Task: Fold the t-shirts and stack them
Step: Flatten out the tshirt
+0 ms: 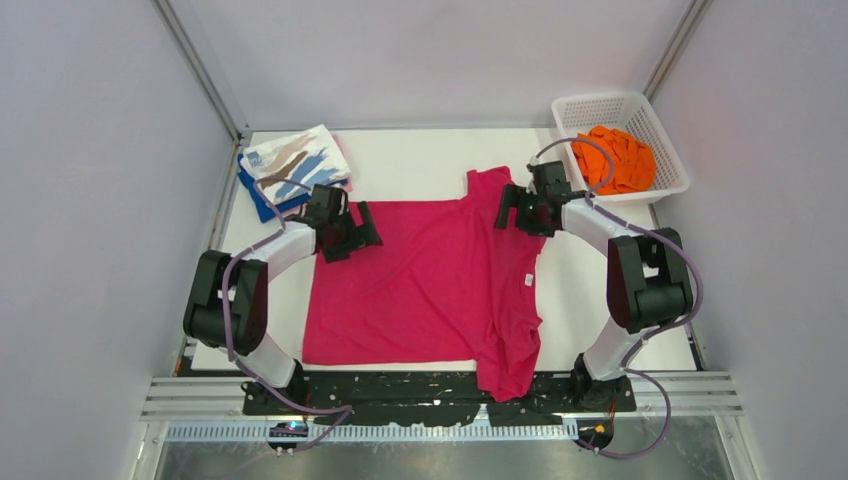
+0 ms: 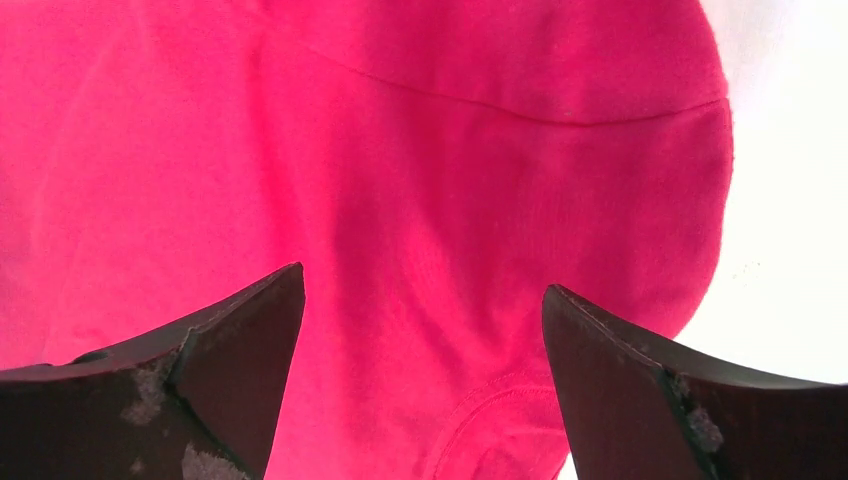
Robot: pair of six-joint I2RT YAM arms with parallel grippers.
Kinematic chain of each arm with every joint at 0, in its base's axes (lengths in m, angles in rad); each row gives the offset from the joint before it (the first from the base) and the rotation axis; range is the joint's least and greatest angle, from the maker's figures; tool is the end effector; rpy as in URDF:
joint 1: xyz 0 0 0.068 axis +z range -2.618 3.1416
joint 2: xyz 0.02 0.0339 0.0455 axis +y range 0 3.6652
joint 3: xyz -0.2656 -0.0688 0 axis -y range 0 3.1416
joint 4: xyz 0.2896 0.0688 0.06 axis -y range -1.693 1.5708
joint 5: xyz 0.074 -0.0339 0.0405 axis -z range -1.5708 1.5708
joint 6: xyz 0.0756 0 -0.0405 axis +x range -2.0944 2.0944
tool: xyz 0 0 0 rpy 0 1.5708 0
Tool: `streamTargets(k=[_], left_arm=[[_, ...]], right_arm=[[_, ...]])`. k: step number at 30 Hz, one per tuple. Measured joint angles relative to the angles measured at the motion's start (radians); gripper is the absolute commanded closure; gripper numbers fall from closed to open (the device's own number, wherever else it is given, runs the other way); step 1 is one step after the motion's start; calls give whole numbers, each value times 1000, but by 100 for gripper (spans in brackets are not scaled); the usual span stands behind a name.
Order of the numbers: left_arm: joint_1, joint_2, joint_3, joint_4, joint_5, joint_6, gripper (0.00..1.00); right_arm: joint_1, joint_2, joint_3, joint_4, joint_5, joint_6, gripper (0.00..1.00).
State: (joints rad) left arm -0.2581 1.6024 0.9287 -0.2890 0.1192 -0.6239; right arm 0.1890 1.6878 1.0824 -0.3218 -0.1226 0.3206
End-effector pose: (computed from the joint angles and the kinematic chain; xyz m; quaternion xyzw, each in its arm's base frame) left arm 0.3625 -0.1050 0.1228 -0.1557 0.9398 -0.1790 0.2460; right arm 0.4036 0.0866 0.1426 0.0429 0.9461 0.1358 0.2908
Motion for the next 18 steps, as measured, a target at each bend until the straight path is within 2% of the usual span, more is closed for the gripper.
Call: streamTargets(k=[7,18], left_arm=[[28,45,4,8,19,-6,0],[61,107,72,0,39,-16,0]], right_arm=[[-61,114,49,-15,-17,20,5],[-117,354,378,-110,4,23,4]])
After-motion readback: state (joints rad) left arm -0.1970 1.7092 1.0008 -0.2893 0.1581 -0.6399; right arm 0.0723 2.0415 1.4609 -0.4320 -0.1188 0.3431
